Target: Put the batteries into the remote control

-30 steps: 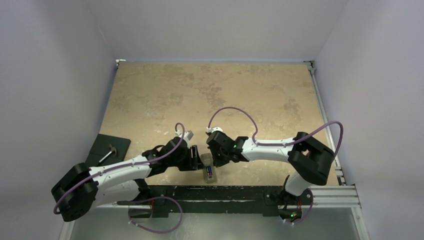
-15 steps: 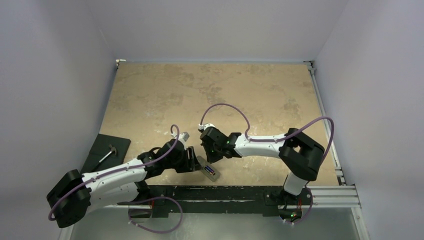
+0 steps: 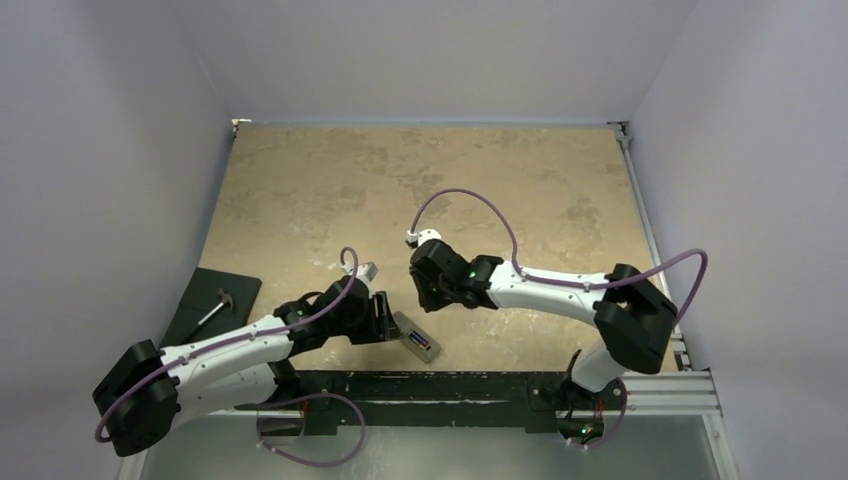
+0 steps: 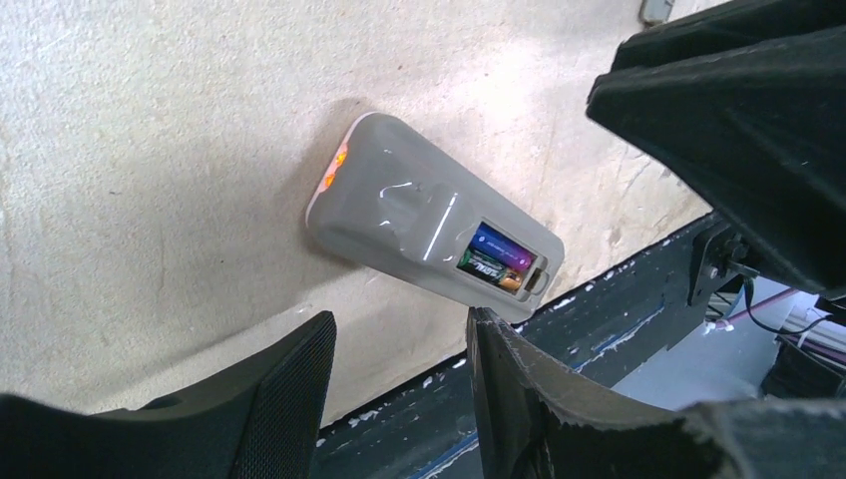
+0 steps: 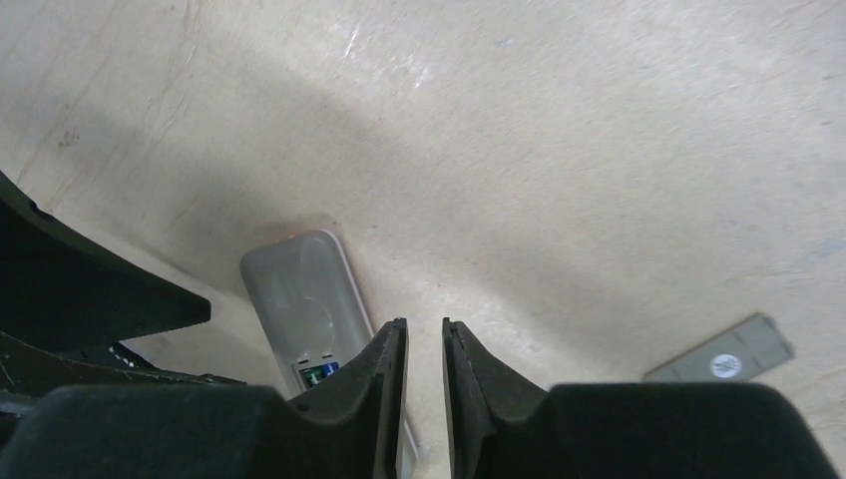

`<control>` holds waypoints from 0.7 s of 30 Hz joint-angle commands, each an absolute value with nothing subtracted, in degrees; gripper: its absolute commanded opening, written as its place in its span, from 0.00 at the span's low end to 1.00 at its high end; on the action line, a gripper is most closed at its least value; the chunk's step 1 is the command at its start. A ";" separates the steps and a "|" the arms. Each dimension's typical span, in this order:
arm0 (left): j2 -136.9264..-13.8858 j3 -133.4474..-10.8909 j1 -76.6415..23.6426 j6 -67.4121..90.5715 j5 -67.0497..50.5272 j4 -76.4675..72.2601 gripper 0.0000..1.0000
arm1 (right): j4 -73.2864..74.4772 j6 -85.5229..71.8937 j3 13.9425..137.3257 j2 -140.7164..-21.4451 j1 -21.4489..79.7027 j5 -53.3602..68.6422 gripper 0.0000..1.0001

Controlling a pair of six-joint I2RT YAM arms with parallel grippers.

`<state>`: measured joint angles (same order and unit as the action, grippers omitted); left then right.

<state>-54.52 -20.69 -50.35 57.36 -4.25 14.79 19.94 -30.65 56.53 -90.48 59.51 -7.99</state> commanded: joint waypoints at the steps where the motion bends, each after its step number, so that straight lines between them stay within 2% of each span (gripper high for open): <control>1: -54.84 -23.94 -50.63 55.26 -3.61 15.02 0.51 | 23.39 -28.82 57.83 -86.73 58.08 -12.45 0.29; 9: -55.82 -25.00 -50.58 54.12 -3.54 14.77 0.51 | 27.37 -29.28 55.26 -82.71 55.00 -16.53 0.50; 13: -56.07 -25.16 -50.66 53.64 -3.52 14.69 0.51 | 28.65 -32.65 53.52 -80.67 54.13 -18.28 0.57; 21: -57.36 -25.27 -50.64 52.16 -4.12 13.76 0.52 | 31.52 -45.15 50.86 -79.84 53.79 -21.41 0.60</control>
